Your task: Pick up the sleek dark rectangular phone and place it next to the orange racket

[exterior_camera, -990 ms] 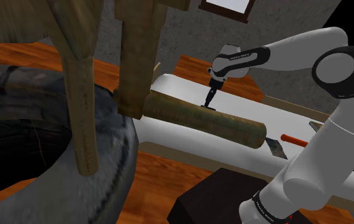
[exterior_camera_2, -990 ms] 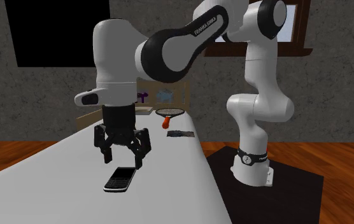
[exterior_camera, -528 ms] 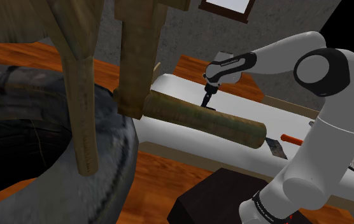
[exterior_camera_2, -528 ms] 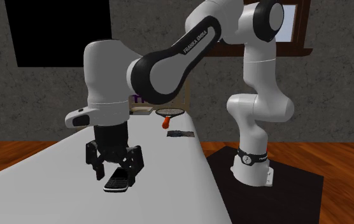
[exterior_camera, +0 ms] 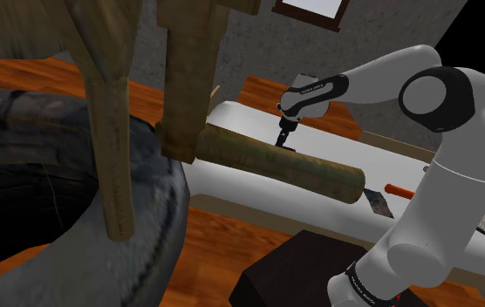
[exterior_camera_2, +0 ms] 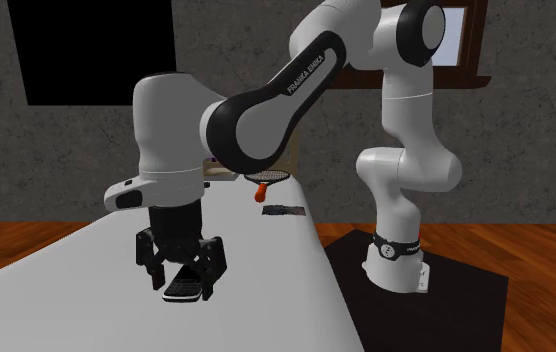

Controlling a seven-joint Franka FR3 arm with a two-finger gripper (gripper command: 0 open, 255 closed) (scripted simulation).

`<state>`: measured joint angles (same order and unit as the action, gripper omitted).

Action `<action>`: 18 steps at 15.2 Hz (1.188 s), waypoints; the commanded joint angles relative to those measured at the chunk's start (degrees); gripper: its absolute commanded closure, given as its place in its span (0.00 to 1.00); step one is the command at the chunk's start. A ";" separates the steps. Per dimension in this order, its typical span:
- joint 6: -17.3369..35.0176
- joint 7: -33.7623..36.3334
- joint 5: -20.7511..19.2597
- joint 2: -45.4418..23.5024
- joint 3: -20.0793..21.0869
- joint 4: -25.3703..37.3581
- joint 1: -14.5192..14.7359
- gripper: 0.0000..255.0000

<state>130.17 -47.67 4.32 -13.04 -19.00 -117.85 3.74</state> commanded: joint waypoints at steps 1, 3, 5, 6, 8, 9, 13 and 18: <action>0.01 0.00 0.00 -0.01 0.00 0.00 0.00 0.00; 0.01 0.00 0.00 -0.01 0.00 0.00 0.00 1.00; 0.01 0.00 0.00 -0.01 0.00 0.00 0.00 1.00; 0.01 0.00 0.00 -0.01 0.00 0.00 0.00 1.00; 0.01 0.00 0.00 -0.01 0.00 0.00 0.00 1.00; 0.01 0.00 0.00 -0.01 0.00 0.00 0.00 1.00; -1.35 0.27 -0.41 0.88 -0.12 0.52 0.11 1.00; -4.80 0.86 -1.35 2.94 -0.36 2.03 0.33 1.00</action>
<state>126.18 -46.80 3.12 -10.42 -19.28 -116.30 4.10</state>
